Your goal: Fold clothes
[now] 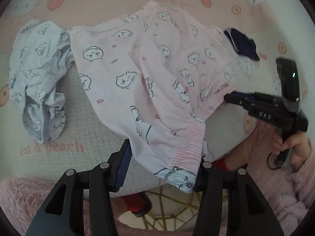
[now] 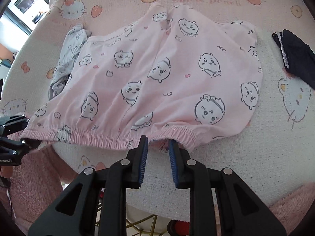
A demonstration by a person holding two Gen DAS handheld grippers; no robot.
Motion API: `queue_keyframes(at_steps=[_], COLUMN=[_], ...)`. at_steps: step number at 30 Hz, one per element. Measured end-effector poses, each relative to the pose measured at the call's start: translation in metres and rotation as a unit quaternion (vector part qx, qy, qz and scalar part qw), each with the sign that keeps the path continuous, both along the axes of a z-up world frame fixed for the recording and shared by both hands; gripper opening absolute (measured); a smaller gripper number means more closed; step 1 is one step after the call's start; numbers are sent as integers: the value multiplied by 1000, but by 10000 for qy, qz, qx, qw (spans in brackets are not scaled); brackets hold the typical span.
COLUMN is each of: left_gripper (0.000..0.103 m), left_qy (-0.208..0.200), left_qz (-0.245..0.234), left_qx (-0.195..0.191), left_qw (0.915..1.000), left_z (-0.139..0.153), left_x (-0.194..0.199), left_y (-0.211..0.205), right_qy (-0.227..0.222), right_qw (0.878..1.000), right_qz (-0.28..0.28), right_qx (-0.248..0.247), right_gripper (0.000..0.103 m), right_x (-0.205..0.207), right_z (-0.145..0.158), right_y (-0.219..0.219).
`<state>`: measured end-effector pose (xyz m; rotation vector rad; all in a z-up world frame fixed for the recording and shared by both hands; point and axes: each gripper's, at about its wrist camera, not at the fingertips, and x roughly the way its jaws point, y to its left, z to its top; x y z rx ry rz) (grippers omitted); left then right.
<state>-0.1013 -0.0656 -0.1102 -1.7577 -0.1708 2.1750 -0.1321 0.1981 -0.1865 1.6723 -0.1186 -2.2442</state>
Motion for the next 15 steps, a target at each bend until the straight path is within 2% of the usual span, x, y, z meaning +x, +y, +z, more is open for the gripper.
queue_keyframes(at_steps=[2,3,4,5,6,7,9,11,13,15], left_gripper=[51,51,51,51,51,51,51,51,51,51], left_qy=[109,319,532,732,770,749,832,927,837,682], left_qz=[408,416,162,-92,-327,-493,-701,-925,-1084,-1176], left_qx=[-39,-786,-1430,-2019,-1860,-1460,-1006,-1187,-1226,-1435], left_qw=[9991,9955,9882,9766,9790,9852,9890,9843,9830,9803], left_z=[3,5,7,8,11,14,19,14,7,-6], left_x=[-5,-4,0,4,9,13,20,21,16,7], left_y=[-10,-7,2,10,15,18,25,38,47,59], right_qy=[59,17,-25,-54,-72,-61,-12,84,207,344], right_qw=[9999,9999,9999,9998,9998,9997,9995,9992,9986,9970], right_qz=[-88,-111,-134,-159,-164,-209,-306,-366,-335,-271], right_qx=[81,83,85,81,68,73,-1,-127,-359,-638], right_gripper=[21,21,21,21,21,21,21,21,21,21], right_x=[-3,-3,-3,-4,-4,-5,-9,-10,-12,-13], right_z=[0,-2,-4,-7,-9,-10,-8,-7,-1,7], right_y=[4,7,9,12,14,16,17,15,13,9])
